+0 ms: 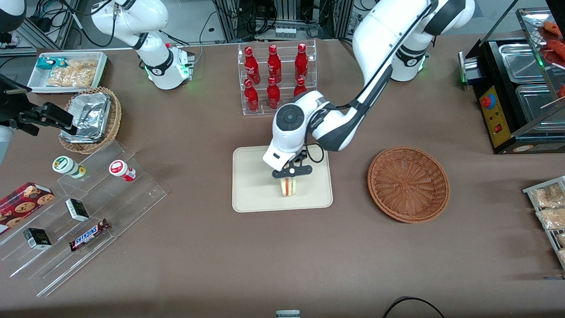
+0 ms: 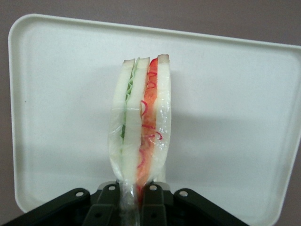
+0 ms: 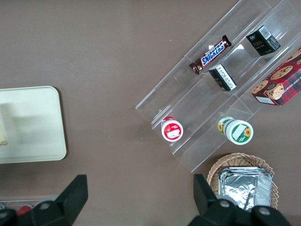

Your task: Place sandwich from basket to tray

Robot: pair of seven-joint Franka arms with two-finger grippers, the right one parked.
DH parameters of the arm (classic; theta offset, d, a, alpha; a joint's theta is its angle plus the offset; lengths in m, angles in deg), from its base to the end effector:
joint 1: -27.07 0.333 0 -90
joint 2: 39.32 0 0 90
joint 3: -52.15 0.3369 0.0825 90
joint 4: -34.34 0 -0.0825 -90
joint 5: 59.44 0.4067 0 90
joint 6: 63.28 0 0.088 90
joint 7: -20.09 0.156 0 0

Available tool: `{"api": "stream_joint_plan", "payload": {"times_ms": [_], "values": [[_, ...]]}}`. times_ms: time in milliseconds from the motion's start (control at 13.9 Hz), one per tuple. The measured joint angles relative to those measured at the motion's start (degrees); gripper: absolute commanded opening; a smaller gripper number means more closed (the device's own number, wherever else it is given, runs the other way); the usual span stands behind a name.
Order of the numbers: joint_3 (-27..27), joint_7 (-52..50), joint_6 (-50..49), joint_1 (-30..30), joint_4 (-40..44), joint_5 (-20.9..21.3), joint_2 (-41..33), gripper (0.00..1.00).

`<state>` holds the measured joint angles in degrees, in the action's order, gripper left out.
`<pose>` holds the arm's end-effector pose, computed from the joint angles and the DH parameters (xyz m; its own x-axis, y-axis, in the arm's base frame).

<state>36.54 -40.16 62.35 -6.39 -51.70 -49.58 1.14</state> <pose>0.5179 -0.5369 0.2171 0.9872 0.1578 -0.0233 0.1584 -0.9869 0.0292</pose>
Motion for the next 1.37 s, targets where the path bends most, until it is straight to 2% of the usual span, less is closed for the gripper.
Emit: {"api": "stream_joint_plan", "payload": {"times_ms": [216, 288, 360, 432, 793, 1009, 1369], "values": [[0.01, -0.35, 0.00, -0.38, 1.70, 0.56, 2.55, 0.08], [0.01, -0.36, 0.00, -0.62, 1.92, 0.56, 3.03, 0.17], [0.01, -0.37, 0.00, -0.86, 2.13, 0.56, 3.43, 0.48], [0.01, -0.37, 0.00, -0.99, 2.34, 0.56, 3.69, 0.99], [0.15, -0.85, 0.02, -0.89, 3.93, 0.50, 3.54, 1.00], [0.25, -0.89, -1.22, -0.72, 5.38, 0.50, 0.83, 1.00], [0.97, -0.88, -14.41, 1.47, 5.43, 0.50, -7.14, 1.00]]}}
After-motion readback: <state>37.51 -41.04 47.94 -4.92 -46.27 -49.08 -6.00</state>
